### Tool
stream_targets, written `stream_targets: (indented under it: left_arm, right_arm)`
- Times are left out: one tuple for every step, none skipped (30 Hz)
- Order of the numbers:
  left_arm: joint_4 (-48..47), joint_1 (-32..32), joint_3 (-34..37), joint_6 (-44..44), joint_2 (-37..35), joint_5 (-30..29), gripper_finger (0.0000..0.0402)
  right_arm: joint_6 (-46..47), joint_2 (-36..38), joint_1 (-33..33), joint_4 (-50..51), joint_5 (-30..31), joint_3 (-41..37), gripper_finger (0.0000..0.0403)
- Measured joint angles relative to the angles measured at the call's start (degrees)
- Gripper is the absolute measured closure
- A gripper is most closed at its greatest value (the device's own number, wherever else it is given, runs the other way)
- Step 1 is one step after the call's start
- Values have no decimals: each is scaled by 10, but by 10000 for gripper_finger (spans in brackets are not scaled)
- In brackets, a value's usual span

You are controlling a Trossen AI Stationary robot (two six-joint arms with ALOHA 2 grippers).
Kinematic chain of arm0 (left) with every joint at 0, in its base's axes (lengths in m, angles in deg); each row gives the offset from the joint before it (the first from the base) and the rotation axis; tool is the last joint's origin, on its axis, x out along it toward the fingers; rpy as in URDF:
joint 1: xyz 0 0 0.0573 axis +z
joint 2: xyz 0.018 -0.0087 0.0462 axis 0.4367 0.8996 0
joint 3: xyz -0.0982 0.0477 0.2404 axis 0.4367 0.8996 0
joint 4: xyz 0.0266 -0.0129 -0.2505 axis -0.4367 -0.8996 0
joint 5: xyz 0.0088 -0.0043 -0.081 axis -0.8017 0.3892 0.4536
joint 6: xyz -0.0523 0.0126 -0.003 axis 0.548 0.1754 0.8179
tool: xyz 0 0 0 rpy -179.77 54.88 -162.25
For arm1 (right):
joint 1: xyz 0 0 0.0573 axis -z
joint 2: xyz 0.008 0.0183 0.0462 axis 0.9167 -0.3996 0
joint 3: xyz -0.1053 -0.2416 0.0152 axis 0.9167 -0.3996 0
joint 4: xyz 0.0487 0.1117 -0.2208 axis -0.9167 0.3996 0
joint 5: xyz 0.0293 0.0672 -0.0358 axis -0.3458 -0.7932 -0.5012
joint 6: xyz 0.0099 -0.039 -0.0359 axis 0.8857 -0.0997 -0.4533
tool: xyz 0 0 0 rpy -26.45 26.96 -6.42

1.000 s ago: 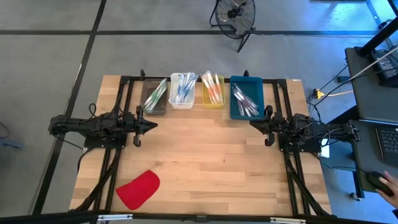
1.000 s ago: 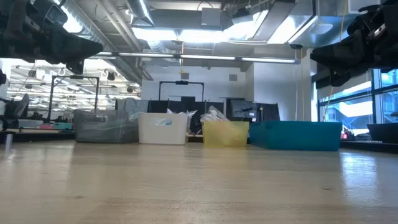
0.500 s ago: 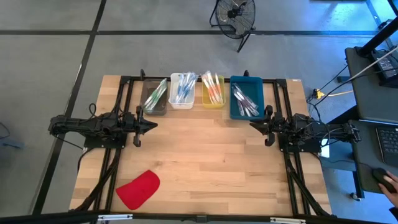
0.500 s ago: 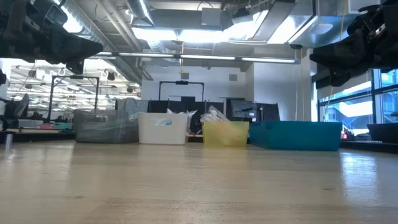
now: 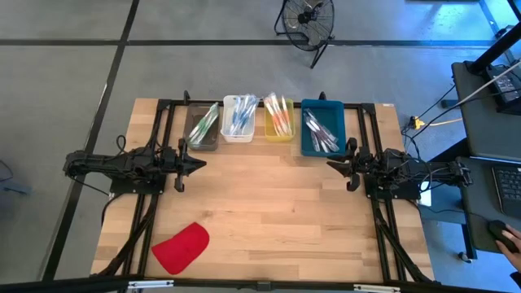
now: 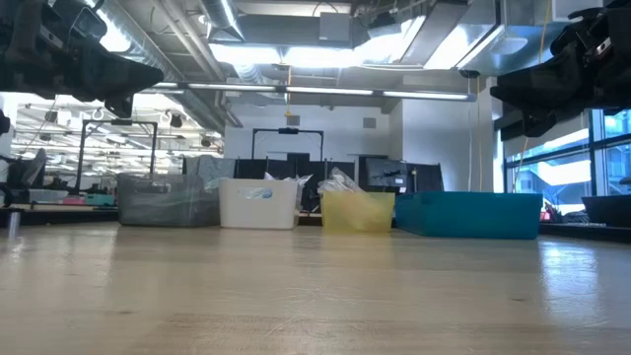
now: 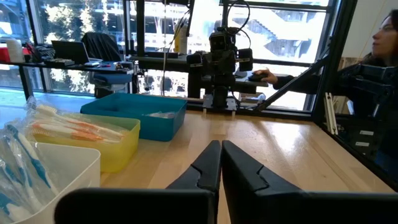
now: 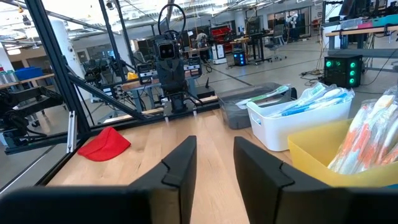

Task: Pick & Place Toothbrushes
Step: Return to Home Position

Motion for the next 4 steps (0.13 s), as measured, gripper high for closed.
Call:
stream_targets:
  left_arm:
    - [0,0,0,0,0,0,392]
    - [0,0,0,0,0,0,391]
    - [0,0,0,0,0,0,391]
    - [0,0,0,0,0,0,391]
  right_arm:
    - [0,0,0,0,0,0,294]
    - [0,0,0,0,0,0,293]
    - [0,0,0,0,0,0,291]
    - [0,0,0,0,0,0,290]
